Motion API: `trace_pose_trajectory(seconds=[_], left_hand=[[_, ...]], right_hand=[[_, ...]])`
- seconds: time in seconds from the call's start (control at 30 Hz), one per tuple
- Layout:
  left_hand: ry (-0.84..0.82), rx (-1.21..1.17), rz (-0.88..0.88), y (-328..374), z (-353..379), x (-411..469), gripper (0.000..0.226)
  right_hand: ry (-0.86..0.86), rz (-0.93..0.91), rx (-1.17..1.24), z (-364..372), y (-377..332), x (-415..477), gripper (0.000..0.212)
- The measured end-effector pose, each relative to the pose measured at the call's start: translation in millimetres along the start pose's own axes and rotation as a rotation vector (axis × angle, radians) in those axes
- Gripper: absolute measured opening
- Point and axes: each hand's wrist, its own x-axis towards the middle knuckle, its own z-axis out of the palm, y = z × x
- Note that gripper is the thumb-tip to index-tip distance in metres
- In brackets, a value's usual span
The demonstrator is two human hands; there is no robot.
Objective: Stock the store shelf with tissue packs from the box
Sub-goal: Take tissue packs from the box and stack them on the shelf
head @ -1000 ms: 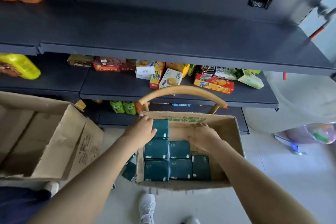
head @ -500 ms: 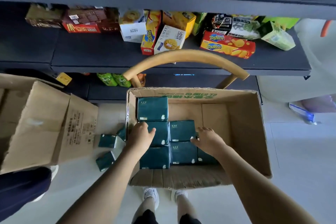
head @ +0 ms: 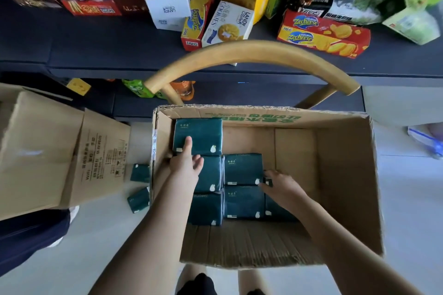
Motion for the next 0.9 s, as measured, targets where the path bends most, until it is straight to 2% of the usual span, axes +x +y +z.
trace_pose_trajectory(seconds=[0.1, 0.17, 0.37, 0.5, 0.7, 0.8, 0.9], left_hand=[[-0.027, 0.041, 0.013, -1.4, -1.0, -4.2, 0.036], [-0.048, 0.028, 0.023, -3.8, -6.6, -6.6, 0.027], [-0.129, -0.062, 0.023, -15.0, -28.4, -14.5, 0.009], [-0.172, -0.054, 0.075, -21.6, -35.3, -12.0, 0.032], [-0.210, -0.069, 0.133, -24.2, -43.5, -23.3, 0.026], [-0.246, -0.094, 0.130, -22.8, -50.1, -40.6, 0.031], [-0.257, -0.140, 0.139, -21.7, -56.0, -62.7, 0.053]], right_hand=[[0.001, 0.026, 0.068, -1.6, 4.6, 4.2, 0.054], [0.008, 0.053, 0.139, -3.9, 5.3, 10.0, 0.056], [0.019, 0.149, 0.316, 5.2, -1.8, 45.2, 0.075], [0.101, 0.168, 0.429, 27.2, -6.9, 61.4, 0.070], [0.174, 0.206, 0.761, 26.0, -1.9, 52.2, 0.046], [0.241, 0.175, 0.784, 11.3, 6.9, 31.9, 0.048], [0.309, 0.149, 0.760, -11.6, 12.6, 1.1, 0.046]])
